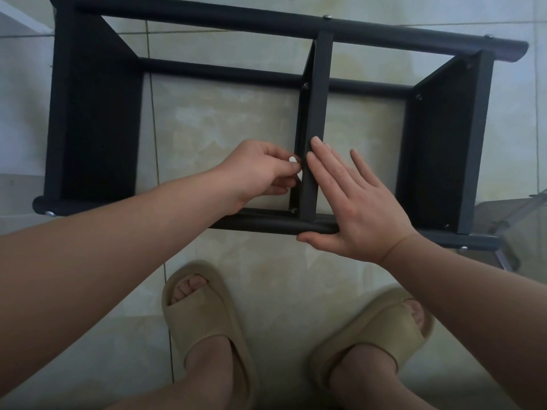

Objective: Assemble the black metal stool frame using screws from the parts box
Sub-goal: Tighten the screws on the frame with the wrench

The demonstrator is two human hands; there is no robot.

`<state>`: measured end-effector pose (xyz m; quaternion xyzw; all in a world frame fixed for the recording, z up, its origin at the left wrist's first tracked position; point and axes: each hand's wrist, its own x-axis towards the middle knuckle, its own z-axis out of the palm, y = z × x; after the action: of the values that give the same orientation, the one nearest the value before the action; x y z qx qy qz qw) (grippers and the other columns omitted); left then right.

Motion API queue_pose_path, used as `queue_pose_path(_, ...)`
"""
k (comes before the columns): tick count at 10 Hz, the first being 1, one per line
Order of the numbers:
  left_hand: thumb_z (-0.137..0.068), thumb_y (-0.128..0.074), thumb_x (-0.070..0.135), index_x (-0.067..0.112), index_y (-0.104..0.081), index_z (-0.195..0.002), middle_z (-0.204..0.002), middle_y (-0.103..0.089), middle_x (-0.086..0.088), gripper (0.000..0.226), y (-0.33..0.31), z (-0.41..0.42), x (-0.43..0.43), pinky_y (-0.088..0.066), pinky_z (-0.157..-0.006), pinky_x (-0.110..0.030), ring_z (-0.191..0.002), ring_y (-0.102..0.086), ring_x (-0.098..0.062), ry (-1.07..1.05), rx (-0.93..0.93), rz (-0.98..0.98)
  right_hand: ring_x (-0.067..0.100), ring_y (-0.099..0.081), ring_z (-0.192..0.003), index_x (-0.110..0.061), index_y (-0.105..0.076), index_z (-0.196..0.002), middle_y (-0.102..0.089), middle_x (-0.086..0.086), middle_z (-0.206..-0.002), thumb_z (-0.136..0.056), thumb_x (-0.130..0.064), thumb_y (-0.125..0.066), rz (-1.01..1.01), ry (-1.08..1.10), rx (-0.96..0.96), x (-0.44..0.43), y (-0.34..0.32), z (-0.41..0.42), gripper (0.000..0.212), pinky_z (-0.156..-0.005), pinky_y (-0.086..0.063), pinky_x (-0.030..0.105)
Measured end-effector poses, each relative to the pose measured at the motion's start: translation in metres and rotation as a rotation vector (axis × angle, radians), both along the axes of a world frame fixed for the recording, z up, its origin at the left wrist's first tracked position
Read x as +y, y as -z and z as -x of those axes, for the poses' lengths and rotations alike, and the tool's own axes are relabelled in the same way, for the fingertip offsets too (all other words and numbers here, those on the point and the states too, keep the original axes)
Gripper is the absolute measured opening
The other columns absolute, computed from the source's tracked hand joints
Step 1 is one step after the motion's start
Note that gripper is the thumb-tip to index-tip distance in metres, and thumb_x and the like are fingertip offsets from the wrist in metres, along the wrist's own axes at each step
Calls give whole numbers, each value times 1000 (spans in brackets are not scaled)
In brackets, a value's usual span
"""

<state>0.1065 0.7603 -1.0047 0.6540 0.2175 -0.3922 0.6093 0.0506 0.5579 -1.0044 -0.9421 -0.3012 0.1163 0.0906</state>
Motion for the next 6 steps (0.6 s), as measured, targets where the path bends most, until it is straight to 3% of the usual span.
queue_pose_path(3, -92, -70, 13, 13, -70, -90, -77, -70, -1, 2, 3, 6, 5, -57, -72, -25, -72, -70, -9, 100, -8, -25, 26, -14, -156, -1, -19, -159, -8, 13, -169, -89, -77, -45, -9, -2, -2, 0, 1, 0, 106, -124, -18, 53)
queue_pose_path(6, -94, -67, 12, 11, -67, -91, -73, -71, -3, 3, 0, 7, 1, -59, -69, -28, -70, -69, -14, 14, 127, 68, 27, -14, -156, 0, -20, -159, -9, 14, -168, -89, -76, -45, -13, -2, -8, -1, 1, 1, 106, -125, -18, 53)
